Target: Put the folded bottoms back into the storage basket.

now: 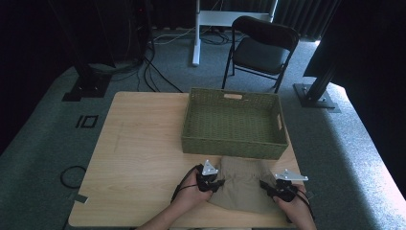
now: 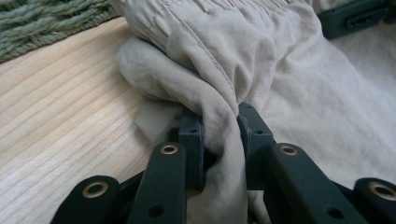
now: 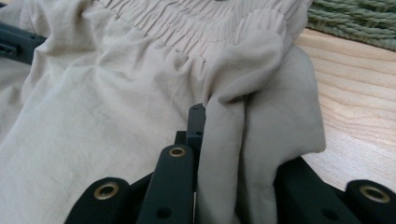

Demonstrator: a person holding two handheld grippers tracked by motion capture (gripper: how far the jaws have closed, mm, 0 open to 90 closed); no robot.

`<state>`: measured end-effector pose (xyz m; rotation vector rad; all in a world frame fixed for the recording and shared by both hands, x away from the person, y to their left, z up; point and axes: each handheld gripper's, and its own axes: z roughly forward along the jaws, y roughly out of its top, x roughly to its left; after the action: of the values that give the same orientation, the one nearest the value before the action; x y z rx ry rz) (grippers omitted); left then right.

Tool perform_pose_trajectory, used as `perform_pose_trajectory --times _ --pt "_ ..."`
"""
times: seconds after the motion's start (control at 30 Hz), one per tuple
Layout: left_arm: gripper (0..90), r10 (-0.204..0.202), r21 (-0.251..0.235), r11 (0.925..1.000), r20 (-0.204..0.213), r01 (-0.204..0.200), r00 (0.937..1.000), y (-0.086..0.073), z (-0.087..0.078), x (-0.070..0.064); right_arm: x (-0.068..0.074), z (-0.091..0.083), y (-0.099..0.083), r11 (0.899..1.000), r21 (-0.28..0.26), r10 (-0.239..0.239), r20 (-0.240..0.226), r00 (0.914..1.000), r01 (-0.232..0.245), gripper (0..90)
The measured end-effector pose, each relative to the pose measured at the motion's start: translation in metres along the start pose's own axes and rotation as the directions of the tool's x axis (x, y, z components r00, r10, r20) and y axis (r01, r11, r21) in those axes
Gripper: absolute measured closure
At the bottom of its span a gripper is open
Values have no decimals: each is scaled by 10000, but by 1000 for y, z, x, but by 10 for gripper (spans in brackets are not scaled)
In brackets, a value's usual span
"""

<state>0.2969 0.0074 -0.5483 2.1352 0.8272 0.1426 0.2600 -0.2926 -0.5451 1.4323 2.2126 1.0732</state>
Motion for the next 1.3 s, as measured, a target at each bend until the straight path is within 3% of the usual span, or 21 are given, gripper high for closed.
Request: perform_pose_trajectory --times 0.1,0.17,0.37,0.57,0.73,0.93,1.07,1.3 --pt "769 339 -77 9994 -81 -339 9994 1 -5 -4 1 -4 3 10000 -66 22 -43 10000 -22 795" --pt "771 352 -194 9992 -12 -352 9994 3 -10 -7 0 -8 5 9998 -170 83 -132 9999 -85 795" --pt "772 330 -428 9986 110 -325 9994 8 -26 -10 4 -18 14 9990 -447 58 -281 9996 -71 797" --pt "775 -16 -651 9979 267 33 9996 13 -40 -8 9 -29 22 9970 -772 1 -546 9985 -43 797" --pt "775 156 -792 9968 292 -132 9995 18 -51 -9 14 -40 32 9947 -1020 -206 -634 9978 140 798" --pt "776 309 -1169 9928 349 -266 9989 29 -67 -6 16 -51 43 9903 -1387 -223 -907 9956 96 798" --pt "776 632 -1383 9886 194 -600 9978 36 -76 -7 18 -57 52 9868 -1602 -385 -893 9953 238 798" --pt "776 738 -1772 9817 182 -694 9971 51 -89 -1 19 -68 70 9788 -2026 -520 -1036 9933 301 798"
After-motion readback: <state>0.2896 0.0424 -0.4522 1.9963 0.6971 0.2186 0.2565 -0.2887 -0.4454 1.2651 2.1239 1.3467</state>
